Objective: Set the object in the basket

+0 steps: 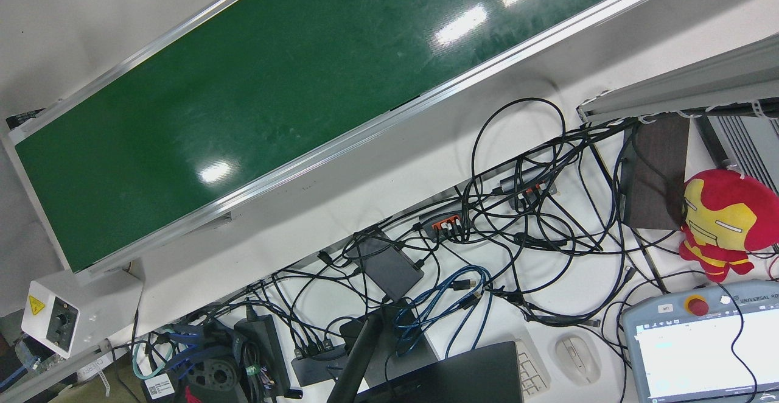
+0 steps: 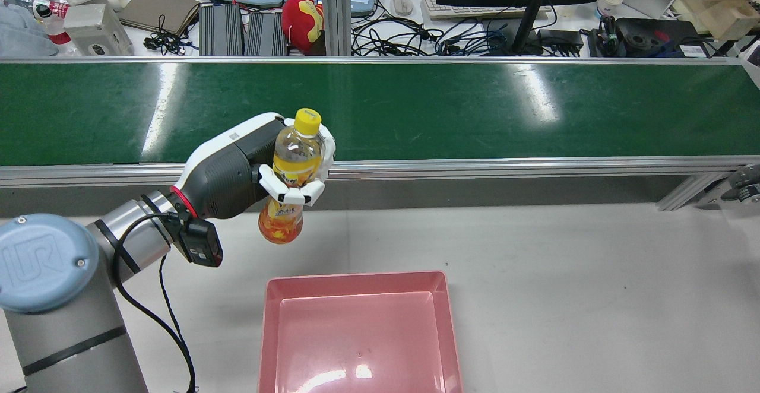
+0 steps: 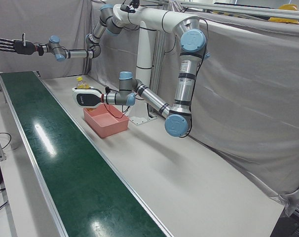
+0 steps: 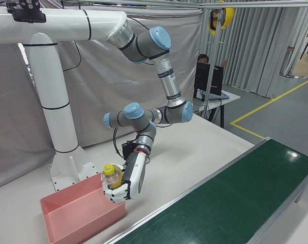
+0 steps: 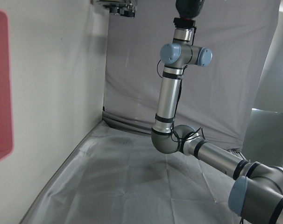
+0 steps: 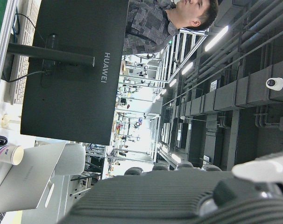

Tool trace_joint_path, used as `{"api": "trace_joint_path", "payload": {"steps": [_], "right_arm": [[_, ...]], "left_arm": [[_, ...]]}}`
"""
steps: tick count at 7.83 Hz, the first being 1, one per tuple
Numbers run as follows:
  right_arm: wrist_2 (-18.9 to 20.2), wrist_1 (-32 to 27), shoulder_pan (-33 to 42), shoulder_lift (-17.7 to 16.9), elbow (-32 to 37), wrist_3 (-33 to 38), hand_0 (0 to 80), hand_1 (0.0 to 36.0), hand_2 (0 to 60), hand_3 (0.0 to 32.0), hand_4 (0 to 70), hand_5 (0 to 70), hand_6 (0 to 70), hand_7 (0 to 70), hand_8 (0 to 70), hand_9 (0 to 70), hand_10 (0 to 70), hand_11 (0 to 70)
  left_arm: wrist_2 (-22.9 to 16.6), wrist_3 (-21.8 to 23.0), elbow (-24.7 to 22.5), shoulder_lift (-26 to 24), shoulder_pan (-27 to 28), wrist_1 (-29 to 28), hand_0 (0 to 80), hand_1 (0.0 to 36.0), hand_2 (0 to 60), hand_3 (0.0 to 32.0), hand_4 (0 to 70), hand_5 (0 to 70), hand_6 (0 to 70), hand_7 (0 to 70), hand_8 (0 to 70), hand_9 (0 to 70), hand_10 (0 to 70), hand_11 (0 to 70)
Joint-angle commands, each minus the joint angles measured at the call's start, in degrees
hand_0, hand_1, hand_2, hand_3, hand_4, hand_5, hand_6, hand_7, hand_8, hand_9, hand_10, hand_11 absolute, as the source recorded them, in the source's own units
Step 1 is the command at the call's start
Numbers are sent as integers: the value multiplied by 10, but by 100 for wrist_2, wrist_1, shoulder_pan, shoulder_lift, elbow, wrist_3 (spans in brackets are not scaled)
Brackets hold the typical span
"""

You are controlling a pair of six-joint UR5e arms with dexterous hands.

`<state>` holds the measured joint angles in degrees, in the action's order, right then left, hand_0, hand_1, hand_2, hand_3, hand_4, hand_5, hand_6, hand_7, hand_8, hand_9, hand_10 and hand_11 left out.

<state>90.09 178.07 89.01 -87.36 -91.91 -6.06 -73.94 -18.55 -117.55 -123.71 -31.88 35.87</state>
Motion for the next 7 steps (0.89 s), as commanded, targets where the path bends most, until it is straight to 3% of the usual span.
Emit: {"api": "trace_joint_path", "payload": {"steps": [1, 2, 3, 4, 5, 6, 7], "right_arm": [[0, 0, 2, 0, 15, 0, 0, 0, 0, 0, 0, 0, 0, 0, 0, 0, 0, 0], [0, 0, -6, 0, 15, 0, 0, 0, 0, 0, 0, 0, 0, 0, 0, 0, 0, 0], [0, 0, -6, 0, 15, 0, 0, 0, 0, 0, 0, 0, 0, 0, 0, 0, 0, 0], [0, 0, -6, 0, 15, 0, 0, 0, 0, 0, 0, 0, 0, 0, 0, 0, 0, 0], [0, 0, 2, 0, 15, 0, 0, 0, 0, 0, 0, 0, 0, 0, 0, 0, 0, 0], [0, 0, -6, 0, 15, 0, 0, 0, 0, 0, 0, 0, 0, 0, 0, 0, 0, 0], [0, 0, -6, 0, 15, 0, 0, 0, 0, 0, 0, 0, 0, 0, 0, 0, 0, 0]], "left_arm": [[2, -570, -92, 31, 804, 412, 639, 360, 600, 0, 700, 700, 700, 700, 700, 700, 585, 700], [2, -710, -92, 31, 998, 569, 631, 359, 600, 0, 700, 700, 700, 700, 700, 700, 551, 700], [2, -850, -84, 31, 1209, 710, 630, 343, 600, 0, 700, 700, 700, 647, 699, 700, 518, 700], [2, -895, -84, 31, 1315, 963, 599, 240, 586, 0, 700, 700, 500, 431, 500, 622, 420, 598], [2, -878, -49, 14, 1490, 1297, 579, 163, 187, 0, 636, 578, 225, 236, 284, 374, 307, 451], [-7, -852, -101, 14, 1501, 1526, 564, 143, 41, 0, 438, 536, 112, 141, 153, 208, 246, 370], [-50, -852, -110, 14, 1527, 1659, 566, 141, 0, 0, 388, 550, 76, 108, 92, 129, 215, 327]]}}
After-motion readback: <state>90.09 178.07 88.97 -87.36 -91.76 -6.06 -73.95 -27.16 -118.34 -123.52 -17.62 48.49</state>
